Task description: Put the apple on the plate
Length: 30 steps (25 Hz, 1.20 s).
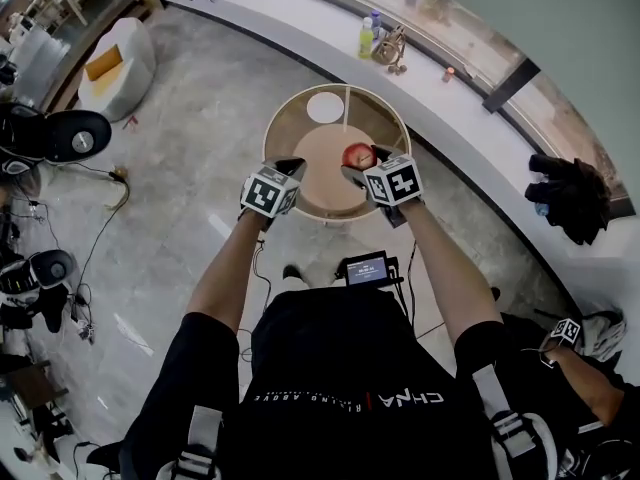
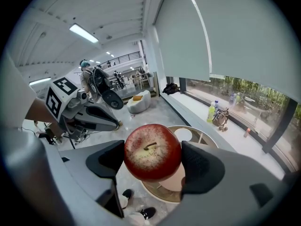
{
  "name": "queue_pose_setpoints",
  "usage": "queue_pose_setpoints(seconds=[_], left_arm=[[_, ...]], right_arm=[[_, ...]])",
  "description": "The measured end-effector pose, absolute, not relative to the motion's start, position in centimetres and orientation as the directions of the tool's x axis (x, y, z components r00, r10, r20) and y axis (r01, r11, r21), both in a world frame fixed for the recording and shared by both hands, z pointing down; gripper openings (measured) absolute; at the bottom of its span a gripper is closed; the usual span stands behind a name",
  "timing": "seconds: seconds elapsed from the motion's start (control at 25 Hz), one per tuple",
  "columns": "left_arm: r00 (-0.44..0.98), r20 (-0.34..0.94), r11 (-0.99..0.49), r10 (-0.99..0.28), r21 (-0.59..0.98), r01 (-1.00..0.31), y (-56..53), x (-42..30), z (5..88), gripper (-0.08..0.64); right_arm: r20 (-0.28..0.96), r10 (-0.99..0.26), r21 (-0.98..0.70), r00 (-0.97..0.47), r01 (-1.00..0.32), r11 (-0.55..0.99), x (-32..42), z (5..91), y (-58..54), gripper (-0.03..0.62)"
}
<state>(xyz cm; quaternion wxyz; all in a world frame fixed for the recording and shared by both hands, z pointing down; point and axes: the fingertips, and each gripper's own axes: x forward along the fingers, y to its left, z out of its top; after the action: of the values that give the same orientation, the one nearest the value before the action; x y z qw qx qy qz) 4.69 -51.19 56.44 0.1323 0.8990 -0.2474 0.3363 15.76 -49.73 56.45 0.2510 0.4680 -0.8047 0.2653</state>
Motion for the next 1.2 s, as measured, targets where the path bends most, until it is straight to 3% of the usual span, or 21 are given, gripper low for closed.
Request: queue_pose_setpoints(seconds=[0.6,1.2], left_arm=[[0.683,0.669,-0.902,-0.292,0.044,-0.429,-53.1,4.6,56.4,0.017],[0.657,0.695,-0.858,-0.292,0.113,-0.501,-56.9,7.7,61.2,0.017]], right_arm=[[0.638,-0.673,-0.169,-0.374,-0.921,0.352,14.7,55.1,-51.7,0.394],[0.704,-0.592,-0.165,-0.392,-0.901,0.401,18.5,62.1,-55.7,0.394]])
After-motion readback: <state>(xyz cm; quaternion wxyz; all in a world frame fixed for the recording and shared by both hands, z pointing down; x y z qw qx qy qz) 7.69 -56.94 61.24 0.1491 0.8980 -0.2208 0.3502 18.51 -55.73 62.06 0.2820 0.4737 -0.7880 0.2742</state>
